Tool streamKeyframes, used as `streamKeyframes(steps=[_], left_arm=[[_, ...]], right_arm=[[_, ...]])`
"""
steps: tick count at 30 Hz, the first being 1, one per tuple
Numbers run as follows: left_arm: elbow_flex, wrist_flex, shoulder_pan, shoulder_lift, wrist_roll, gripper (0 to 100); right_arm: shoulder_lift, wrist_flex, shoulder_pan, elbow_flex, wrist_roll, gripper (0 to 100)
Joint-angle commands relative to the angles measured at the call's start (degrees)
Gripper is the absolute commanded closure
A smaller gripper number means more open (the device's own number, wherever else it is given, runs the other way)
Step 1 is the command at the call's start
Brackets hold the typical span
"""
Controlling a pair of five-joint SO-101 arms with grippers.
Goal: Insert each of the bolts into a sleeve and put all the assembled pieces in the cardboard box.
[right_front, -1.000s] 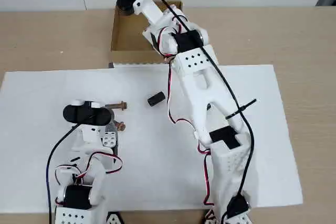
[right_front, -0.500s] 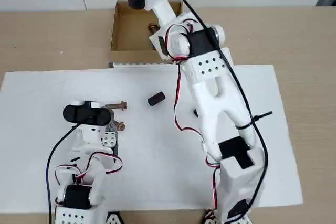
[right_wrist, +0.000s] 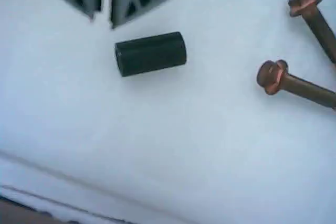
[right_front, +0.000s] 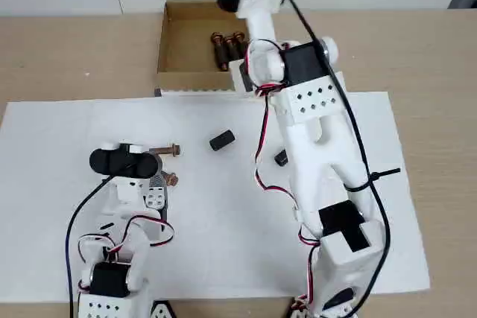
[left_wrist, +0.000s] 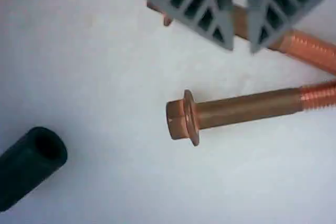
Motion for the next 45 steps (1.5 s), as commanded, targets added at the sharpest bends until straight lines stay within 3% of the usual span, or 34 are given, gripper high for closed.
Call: streamKeyframes(steps=[1, 25, 45], left_arm=[[-0.2, -1.2, -0.3, -0.5, -0.1, 99], [-0.2, -1.2, -0.4, -0.5, -0.1, 99], [-0.2, -1.2, -0.4, -0.5, -0.1, 99]], right_arm=[[-3.2, 0.7, 2.1, -2.2, -4.4, 99.5], [-3.1, 0.7, 5.7, 24.6, -25.8, 99.4], [2.2, -0.7, 5.9, 28.7, -29.2, 99.4]])
